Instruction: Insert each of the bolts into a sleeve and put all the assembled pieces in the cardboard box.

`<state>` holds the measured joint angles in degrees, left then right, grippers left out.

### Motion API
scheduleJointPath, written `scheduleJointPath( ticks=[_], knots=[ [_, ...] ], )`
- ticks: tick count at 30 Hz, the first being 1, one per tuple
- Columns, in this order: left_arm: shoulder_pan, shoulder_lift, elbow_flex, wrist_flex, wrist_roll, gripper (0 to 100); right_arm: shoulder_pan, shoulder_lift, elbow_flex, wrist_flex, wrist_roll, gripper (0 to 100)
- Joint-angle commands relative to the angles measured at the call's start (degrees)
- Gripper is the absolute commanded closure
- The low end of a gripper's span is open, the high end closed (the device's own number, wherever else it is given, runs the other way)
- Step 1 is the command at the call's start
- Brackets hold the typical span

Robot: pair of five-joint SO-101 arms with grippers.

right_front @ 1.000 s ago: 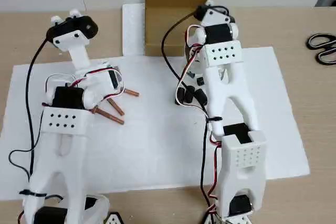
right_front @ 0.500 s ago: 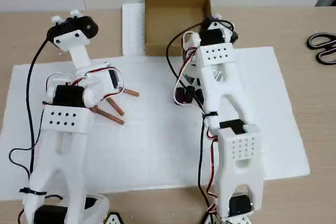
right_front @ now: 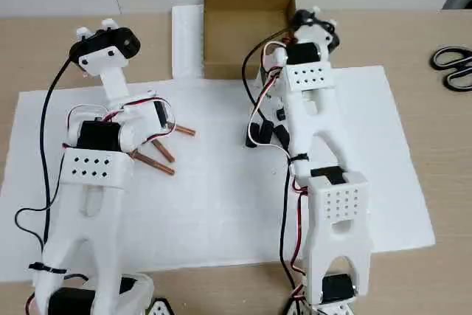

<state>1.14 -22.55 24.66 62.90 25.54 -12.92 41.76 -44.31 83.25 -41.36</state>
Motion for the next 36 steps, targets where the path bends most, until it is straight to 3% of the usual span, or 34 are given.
scheduleJointPath(
  ticks=[1, 30, 36],
  knots=[
    [-0.18, -0.44, -0.13, -2.29, -0.35, 96, 0.48, 0.57, -0.35, -0.75, -0.35, 85.8],
    [-0.18, -0.09, -0.13, -2.37, -0.35, 96, 2.68, 6.64, -0.26, -0.66, -1.67, 85.7],
    [-0.18, -0.26, -0.13, -2.37, -0.35, 96, 2.42, 6.64, -0.09, 2.07, -2.02, 78.1]
  ],
)
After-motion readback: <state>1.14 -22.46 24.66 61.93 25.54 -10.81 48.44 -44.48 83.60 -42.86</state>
